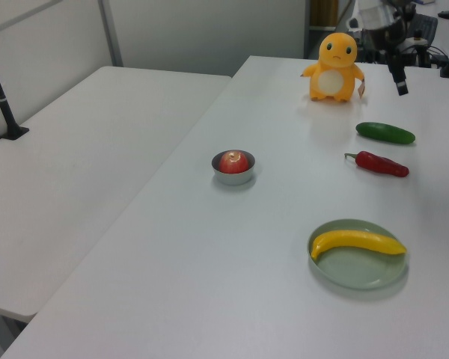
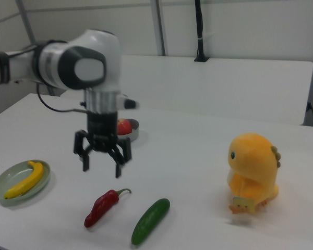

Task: Put the cucumber on the left side of the bowl
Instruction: 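Lower the open gripper over the green cucumber and close on it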

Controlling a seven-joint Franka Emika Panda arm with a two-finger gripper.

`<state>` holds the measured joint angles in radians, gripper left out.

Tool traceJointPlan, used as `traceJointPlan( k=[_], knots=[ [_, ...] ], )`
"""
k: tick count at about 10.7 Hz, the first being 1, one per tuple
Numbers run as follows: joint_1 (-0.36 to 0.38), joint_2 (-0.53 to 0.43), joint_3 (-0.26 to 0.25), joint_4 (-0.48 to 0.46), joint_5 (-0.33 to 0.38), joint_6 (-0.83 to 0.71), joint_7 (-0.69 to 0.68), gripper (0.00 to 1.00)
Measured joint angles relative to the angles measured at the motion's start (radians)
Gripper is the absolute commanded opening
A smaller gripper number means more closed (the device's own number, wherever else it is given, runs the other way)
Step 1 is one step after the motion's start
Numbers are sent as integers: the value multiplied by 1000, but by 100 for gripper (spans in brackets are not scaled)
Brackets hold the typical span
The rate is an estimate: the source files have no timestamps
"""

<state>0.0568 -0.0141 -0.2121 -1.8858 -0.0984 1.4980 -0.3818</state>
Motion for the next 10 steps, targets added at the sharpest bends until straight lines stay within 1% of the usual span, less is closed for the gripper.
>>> traceJointPlan(
  k=[2,3,4,5,7,10],
  knots=[
    [-7,12,-113,-53,1,70,-7,100],
    [-10,21,-158,-68,2,111,-9,100],
    [-11,31,-188,-84,5,161,-11,100],
    [-12,39,-200,-106,5,217,-30,100],
    [-12,65,-203,-147,30,342,-72,100],
    [-13,105,-205,-154,62,425,-123,100]
  ],
)
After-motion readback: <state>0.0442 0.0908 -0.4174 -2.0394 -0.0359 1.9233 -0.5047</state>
